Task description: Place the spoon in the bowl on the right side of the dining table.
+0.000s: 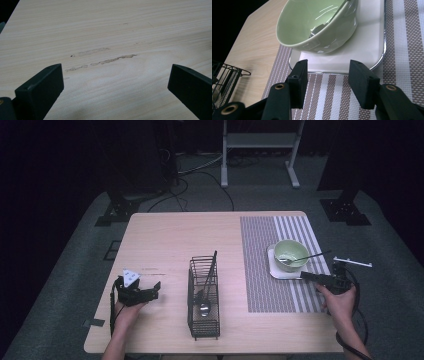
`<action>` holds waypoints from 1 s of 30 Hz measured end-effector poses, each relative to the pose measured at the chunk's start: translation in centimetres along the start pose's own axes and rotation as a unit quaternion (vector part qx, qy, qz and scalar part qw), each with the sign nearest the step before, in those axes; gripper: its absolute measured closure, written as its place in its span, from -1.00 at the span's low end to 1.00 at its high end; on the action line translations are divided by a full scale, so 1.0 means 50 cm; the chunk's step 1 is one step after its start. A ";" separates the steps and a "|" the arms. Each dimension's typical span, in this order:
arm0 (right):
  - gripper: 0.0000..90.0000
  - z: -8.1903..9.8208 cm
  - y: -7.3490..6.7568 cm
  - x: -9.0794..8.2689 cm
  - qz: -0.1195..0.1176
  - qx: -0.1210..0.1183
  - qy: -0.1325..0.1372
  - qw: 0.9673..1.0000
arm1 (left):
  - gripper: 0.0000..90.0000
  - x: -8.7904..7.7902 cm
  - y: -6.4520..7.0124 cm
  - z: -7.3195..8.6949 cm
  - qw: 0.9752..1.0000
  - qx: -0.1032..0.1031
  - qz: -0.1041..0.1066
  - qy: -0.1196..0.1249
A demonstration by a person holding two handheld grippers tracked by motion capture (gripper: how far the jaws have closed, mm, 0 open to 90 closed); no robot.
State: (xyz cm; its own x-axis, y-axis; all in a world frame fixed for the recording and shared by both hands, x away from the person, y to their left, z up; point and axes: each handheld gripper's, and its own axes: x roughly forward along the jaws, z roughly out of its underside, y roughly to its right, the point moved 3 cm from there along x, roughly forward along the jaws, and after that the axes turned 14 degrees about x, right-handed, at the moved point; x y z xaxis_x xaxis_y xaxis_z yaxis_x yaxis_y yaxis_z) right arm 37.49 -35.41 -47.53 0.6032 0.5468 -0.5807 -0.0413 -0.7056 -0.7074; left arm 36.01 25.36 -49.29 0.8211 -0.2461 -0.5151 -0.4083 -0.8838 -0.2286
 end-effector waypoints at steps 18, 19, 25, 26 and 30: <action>0.06 0.033 -0.013 0.010 -0.003 -0.015 -0.016 1.000 | -1.00 0.000 0.000 0.000 1.000 0.000 0.000 0.000; 0.05 0.035 -0.014 0.009 -0.004 -0.014 -0.017 1.000 | -1.00 0.000 0.000 0.000 1.000 0.000 0.000 0.000; 0.03 0.046 -0.017 0.008 -0.002 -0.019 -0.023 1.000 | -1.00 0.000 0.000 0.000 1.000 0.000 -0.001 0.000; 0.03 0.048 -0.018 0.007 -0.002 -0.022 -0.024 0.999 | -1.00 0.000 0.000 0.000 1.000 0.000 -0.001 0.000; 0.01 0.056 -0.019 0.007 -0.003 -0.024 -0.028 0.999 | -1.00 0.000 0.000 0.000 1.000 0.000 -0.001 0.000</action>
State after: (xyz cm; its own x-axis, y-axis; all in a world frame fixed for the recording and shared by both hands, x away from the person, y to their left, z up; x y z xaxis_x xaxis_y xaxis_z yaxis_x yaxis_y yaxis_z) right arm 35.49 -33.29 -48.18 0.5577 0.5747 -0.5989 0.0008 -0.7219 -0.6920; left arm 36.01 25.34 -49.30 0.8215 -0.2446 -0.5151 -0.4075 -0.8838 -0.2301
